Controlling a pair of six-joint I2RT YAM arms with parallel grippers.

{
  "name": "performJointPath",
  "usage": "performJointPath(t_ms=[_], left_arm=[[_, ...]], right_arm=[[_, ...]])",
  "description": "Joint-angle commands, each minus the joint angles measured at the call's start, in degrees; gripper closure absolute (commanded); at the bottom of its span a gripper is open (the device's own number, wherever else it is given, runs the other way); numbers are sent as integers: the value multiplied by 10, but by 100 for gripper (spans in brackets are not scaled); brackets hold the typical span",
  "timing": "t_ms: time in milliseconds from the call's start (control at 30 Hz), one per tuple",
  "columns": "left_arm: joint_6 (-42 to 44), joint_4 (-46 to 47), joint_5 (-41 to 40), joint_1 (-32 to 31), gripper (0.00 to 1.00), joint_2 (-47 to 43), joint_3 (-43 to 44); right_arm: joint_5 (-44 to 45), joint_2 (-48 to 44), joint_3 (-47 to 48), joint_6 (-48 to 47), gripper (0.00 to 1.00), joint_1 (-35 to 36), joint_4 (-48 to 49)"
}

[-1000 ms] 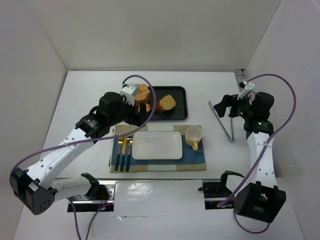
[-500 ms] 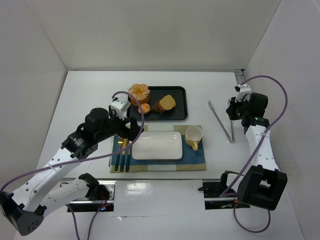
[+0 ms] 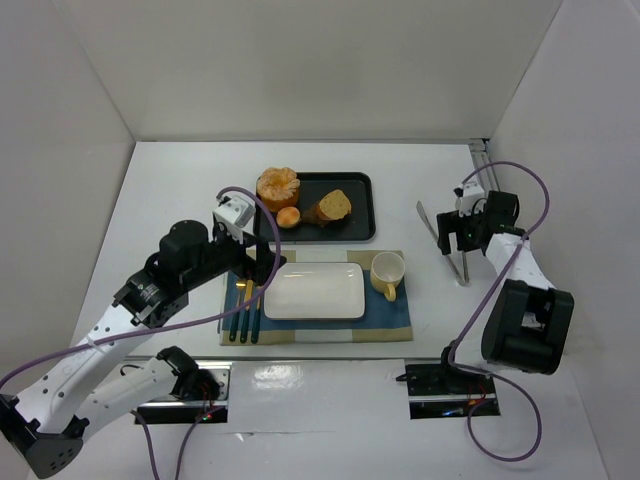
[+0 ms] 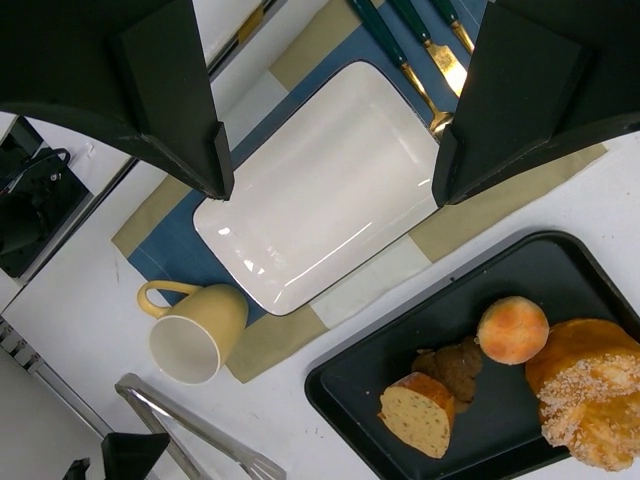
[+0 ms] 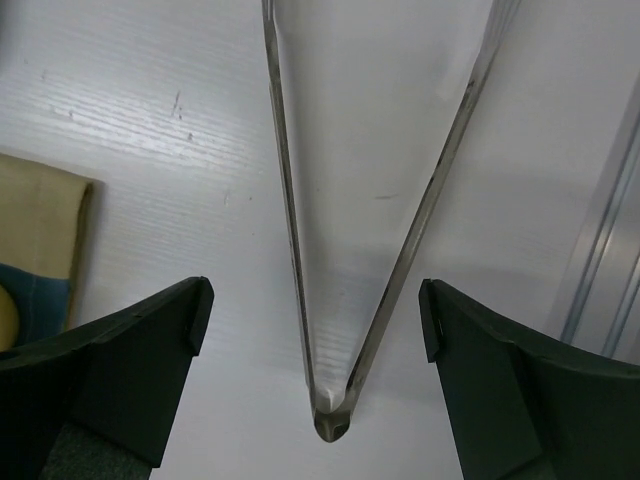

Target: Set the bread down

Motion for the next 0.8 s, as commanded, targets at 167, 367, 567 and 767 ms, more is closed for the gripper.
performJointPath(t_ms=[167,367,567,767], left_arm=[[9,22,19,-2,0,-9,2],[9,22,19,-2,0,-9,2],[9,22,19,-2,0,-9,2],[9,22,14,-2,0,-9,2]], right_arm=[[13,75,8,-35,2,4,37],[18,123,19,-40,2,4,48],[35,149,25,-46,2,4,60],[35,179,35,-51,8,4,60]])
